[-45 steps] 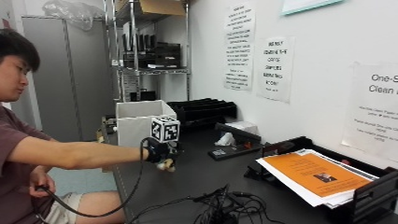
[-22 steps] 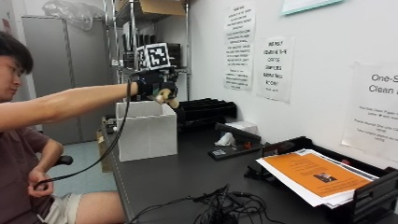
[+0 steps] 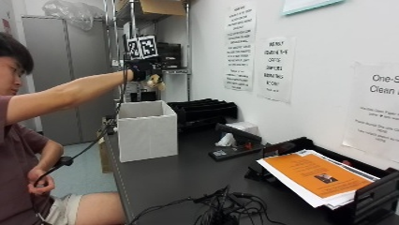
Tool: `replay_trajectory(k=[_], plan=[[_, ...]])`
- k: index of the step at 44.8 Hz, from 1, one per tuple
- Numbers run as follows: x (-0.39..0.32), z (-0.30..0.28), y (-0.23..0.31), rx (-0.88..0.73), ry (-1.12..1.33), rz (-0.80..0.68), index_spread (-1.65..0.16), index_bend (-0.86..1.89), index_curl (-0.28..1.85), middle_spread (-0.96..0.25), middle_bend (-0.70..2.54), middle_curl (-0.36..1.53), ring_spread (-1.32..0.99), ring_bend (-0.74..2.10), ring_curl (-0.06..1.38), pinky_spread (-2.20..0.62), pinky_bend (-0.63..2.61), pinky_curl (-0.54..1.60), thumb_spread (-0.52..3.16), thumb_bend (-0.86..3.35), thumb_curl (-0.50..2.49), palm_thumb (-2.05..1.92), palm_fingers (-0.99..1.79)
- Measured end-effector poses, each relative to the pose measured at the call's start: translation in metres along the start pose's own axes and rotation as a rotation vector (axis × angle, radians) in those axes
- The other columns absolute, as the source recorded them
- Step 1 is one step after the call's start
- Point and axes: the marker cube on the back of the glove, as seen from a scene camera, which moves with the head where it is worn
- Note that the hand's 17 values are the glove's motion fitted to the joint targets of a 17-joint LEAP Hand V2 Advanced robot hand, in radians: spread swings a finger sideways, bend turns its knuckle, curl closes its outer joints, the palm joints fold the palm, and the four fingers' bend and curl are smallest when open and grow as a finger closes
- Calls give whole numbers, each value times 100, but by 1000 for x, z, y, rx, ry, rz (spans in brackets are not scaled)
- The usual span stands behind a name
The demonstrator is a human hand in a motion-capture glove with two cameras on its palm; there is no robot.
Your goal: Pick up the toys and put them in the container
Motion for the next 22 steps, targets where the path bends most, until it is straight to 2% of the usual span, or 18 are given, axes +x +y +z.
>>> replay_trajectory(k=[12, 18, 22], plan=[[-147, 9, -38, -13, -11, -174, -25, 84, 98, -17, 127, 77, -32, 129, 66, -37, 100, 73, 83, -2, 78, 48, 91], [-167, 14, -34, 3, -51, -245, -25, 84, 100, -17, 128, 77, -32, 129, 66, -37, 100, 75, 83, -1, 79, 48, 88], [-178, 22, -38, -5, -63, -206, -25, 82, 102, -17, 128, 77, -32, 130, 66, -37, 99, 76, 84, -2, 79, 47, 85]])
